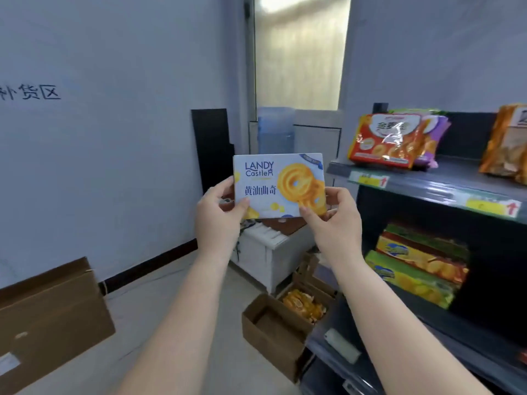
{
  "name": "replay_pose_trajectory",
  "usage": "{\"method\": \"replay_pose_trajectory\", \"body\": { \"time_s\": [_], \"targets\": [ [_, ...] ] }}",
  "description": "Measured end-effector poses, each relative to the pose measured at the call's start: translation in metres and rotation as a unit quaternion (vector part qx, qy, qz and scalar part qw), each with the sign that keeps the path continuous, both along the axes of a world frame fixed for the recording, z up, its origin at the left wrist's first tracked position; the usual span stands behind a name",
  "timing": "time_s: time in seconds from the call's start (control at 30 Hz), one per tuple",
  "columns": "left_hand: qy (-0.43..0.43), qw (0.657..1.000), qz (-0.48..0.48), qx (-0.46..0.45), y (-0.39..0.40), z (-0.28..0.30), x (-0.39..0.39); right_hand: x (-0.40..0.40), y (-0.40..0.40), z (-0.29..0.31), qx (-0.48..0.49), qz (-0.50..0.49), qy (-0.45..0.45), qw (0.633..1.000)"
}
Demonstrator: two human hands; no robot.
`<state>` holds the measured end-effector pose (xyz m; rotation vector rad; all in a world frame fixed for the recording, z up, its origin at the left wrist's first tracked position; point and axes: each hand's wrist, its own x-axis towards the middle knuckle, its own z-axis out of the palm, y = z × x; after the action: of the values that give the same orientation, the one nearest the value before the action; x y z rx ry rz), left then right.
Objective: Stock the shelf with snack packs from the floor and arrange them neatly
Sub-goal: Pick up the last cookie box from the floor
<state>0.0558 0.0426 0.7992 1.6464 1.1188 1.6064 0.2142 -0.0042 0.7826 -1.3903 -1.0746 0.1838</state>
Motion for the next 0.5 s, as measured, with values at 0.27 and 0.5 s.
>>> {"method": "replay_pose_trajectory", "body": {
  "time_s": [0.27, 0.5],
  "targets": [
    [-0.043, 0.985, -0.165, 0.042, -0.107, 0.046, 0.208, 0.185, -0.158, 0.049, 0.025, -0.173, -0.064, 0.982],
    [-0.065, 0.941, -0.331, 0.0, -0.185, 0.061, 0.357, 0.304, -0.274, 0.064, -0.003, -0.317, -0.101, 0.943]
  ]
}}
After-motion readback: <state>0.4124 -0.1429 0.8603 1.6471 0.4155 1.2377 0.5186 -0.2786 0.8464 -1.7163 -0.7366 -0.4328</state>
